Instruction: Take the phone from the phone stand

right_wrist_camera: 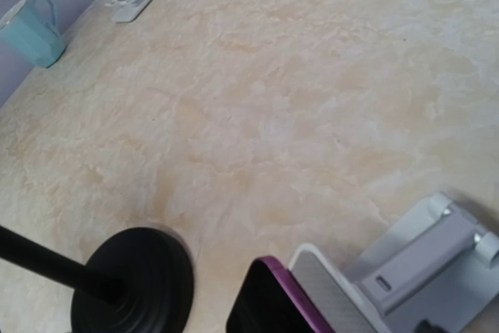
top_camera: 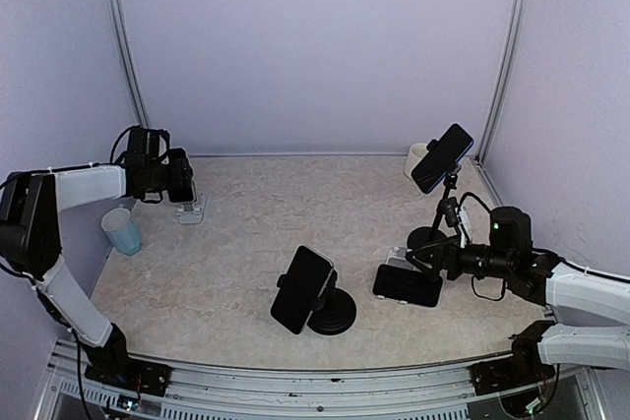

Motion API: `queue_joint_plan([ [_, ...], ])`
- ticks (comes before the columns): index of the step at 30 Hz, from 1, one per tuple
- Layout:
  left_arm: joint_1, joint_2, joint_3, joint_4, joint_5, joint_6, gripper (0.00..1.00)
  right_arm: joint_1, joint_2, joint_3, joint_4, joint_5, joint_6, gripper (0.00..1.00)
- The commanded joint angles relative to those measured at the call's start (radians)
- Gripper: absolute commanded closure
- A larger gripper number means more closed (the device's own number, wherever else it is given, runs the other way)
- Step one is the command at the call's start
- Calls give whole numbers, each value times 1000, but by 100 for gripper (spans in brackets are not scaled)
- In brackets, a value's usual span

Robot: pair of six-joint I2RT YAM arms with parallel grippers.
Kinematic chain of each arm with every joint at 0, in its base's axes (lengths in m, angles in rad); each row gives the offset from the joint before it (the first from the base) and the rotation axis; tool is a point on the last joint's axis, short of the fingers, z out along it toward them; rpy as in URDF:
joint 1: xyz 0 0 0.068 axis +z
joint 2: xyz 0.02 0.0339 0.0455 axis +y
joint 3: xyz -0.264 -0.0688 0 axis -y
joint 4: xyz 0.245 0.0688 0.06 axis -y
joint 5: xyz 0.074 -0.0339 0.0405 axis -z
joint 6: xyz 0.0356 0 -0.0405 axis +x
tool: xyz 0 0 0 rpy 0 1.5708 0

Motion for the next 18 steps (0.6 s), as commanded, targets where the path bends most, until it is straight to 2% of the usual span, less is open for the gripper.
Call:
queue_joint_plan([
  [1,6,-66,87,-68,13,-5,40,13,-11,-2,33,-7,11,8],
  [9,-7,-117,129,-338,56,-36,44,13,-8,-4,41,-14,9,8],
  [18,-42,-175,-29,-501,61,-82,47,13,3,-17,78,-33,20,8],
])
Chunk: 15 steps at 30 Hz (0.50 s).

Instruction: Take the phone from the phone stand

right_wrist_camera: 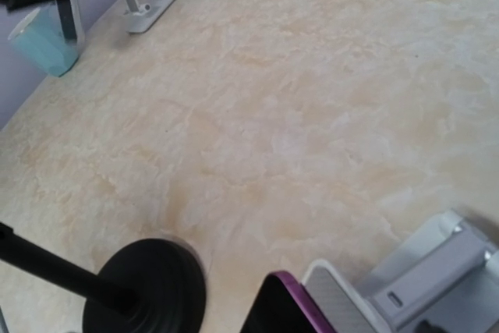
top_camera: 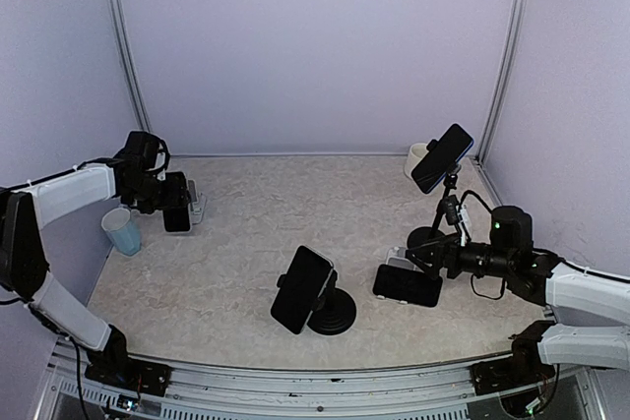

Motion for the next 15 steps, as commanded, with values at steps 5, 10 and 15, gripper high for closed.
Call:
queue_joint_plan([
  [5,-23,14,-97,-165,-4,3,47,13,18,-15,67,-39,10,9],
  [10,-35,64,-107,-193,-13,18,48,13,42,2,68,-59,-3,8],
  [15,-41,138,-112,-170,-7,27,47,13,47,4,69,-61,-2,8],
])
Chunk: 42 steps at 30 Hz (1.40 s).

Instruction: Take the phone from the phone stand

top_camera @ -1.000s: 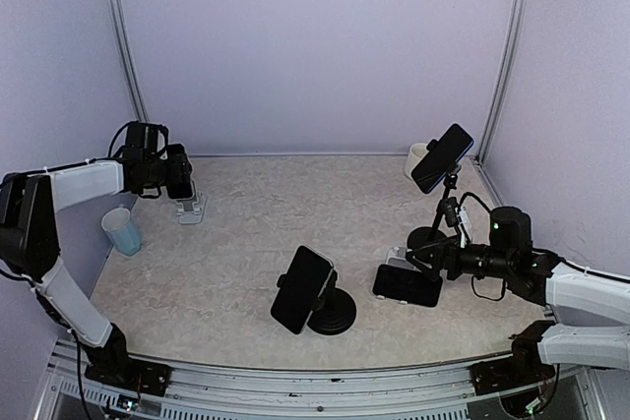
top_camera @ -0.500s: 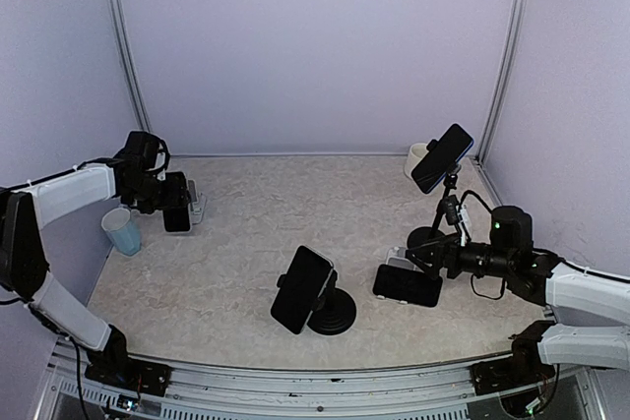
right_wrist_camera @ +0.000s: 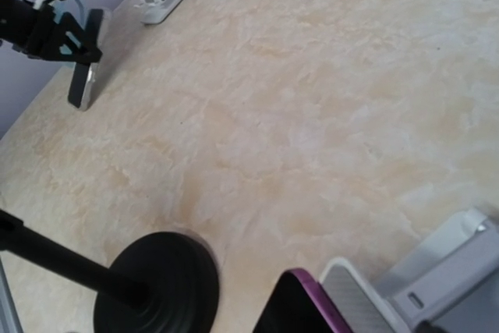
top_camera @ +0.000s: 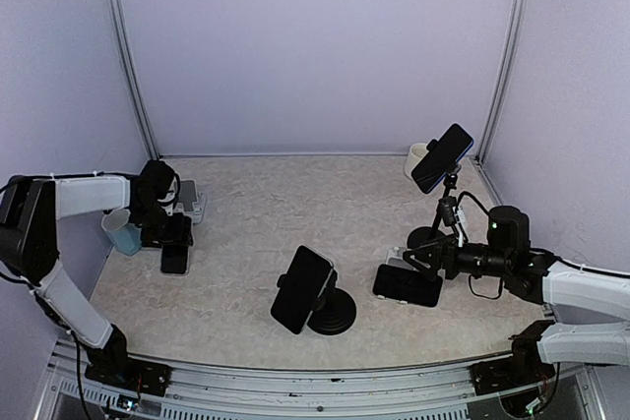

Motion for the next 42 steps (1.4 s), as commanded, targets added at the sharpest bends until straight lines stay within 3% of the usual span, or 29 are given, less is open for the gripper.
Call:
queue_joint_plan([
  [1,-8,73,0,12,-17,26,47,13,6,6,28,-18,-5,8],
  [10,-3,146,-9,66,-29,42,43,13,-12,2,11,-6,-2,8],
  [21,-24,98,-27,84,-28,39,2,13,-32,4,-11,-6,2,8],
  [31,-57,-129,-58,112,44,44,1,14,-83,10,-67,-41,-28,8],
  [36,-185,-316,-61,139,63,33,1,15,-114,-7,-49,-72,1,9],
  [42,-427,-559,-145,245,56,-20,1,74,-161,-2,-58,-103,133,12],
])
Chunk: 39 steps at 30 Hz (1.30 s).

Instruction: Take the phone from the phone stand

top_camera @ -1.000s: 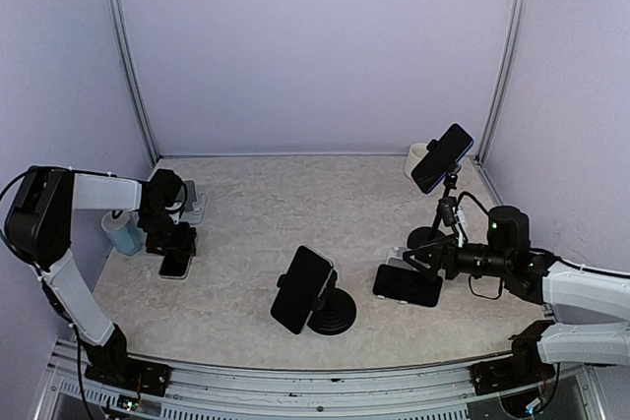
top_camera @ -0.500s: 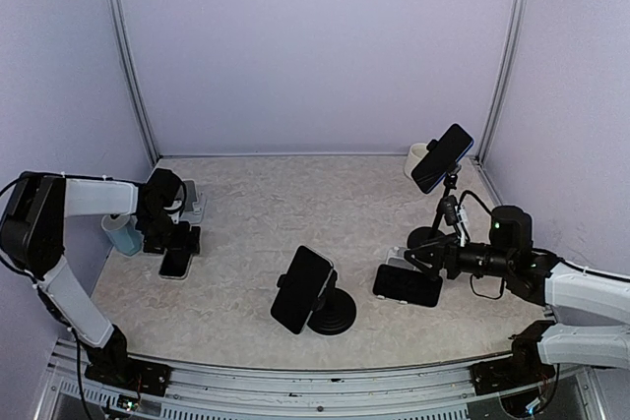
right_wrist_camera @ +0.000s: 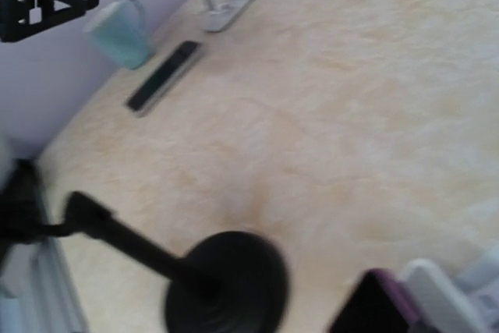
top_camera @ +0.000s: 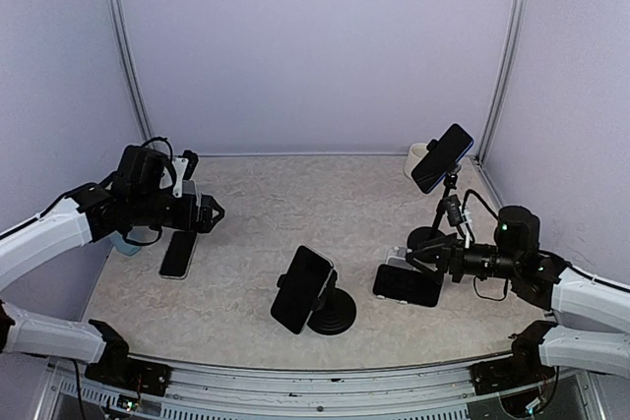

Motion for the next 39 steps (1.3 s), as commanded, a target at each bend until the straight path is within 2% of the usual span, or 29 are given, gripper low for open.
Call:
queue_joint_plan([
  [1,-147,-137,-74,94,1,-54,1,72,-44,3,-8,-27,125,12],
  [5,-293,-236,-141,122,-107,-120,1,211,-44,33,-28,58,206,13],
  [10,-493,-288,-202,137,-256,-213,1,408,39,91,-37,198,273,14],
  [15,-743,-276,-242,154,-423,-309,1,552,135,141,-3,303,338,15],
  [20,-924,-202,-250,157,-545,-405,1,638,233,194,19,379,367,15],
  [27,-1044,-103,-281,265,-578,-451,1,696,341,230,114,407,412,17],
  [35,-1063,-88,-292,302,-572,-467,1,732,418,279,140,416,418,19],
  [39,-1063,-132,-302,280,-605,-479,1,732,411,260,159,433,423,21],
])
